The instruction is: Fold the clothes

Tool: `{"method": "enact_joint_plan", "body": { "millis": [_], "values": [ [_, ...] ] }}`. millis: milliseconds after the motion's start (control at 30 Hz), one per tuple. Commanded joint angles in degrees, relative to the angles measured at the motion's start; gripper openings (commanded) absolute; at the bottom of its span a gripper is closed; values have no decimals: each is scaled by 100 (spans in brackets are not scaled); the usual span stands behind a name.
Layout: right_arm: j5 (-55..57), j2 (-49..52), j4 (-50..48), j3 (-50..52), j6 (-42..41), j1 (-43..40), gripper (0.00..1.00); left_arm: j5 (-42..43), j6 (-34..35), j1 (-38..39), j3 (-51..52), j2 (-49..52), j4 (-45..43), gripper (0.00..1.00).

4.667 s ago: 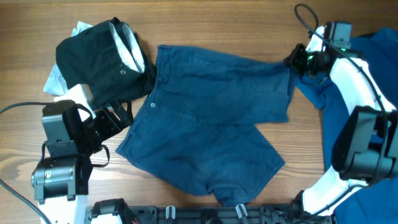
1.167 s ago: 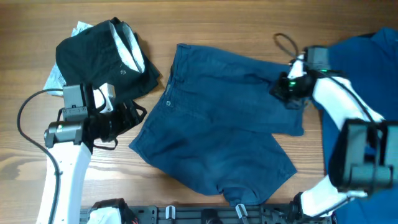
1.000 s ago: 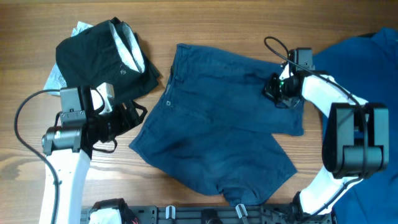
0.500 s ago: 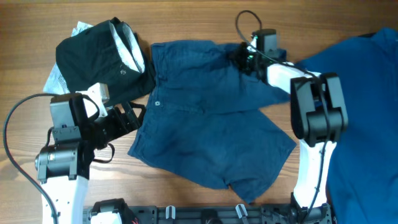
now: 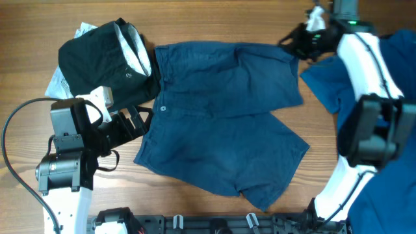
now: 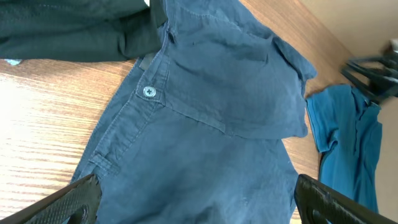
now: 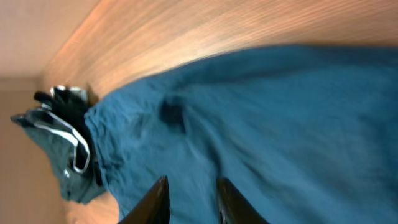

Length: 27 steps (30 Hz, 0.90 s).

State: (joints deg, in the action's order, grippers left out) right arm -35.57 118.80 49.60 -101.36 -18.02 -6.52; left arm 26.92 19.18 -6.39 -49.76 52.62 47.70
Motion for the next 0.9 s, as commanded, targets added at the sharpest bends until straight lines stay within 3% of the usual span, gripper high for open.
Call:
{"method": "enact_joint_plan", "body": {
  "millis": [0, 133, 233, 400, 500, 667, 867],
  "values": [
    [299, -507, 872, -105, 920, -166, 27, 74, -72, -11, -140, -61, 20, 99],
    [299, -850, 2031, -101, 1631, -201, 28, 68, -76, -11, -140, -85, 485, 100],
    [302, -1357, 2529, -90, 1711, -203, 29, 9, -74, -11, -140, -223, 785, 99],
    [739, -2564, 2872, 101, 1294, -201, 36, -1366, 595, -11, -103, -321, 1665, 100],
    [1110, -3222, 2977, 518, 931, -138, 43, -1416, 824, -11, 140, -59, 1829, 99],
    [1268, -3891, 2975, 1856, 748, 7, 49, -1720, 1351, -11, 487, 1012, 1447, 82],
    [1088, -3954, 2474, 3672, 758, 15, 48, -1534, 1346, -11, 520, 2662, 881, 48]
  ]
}}
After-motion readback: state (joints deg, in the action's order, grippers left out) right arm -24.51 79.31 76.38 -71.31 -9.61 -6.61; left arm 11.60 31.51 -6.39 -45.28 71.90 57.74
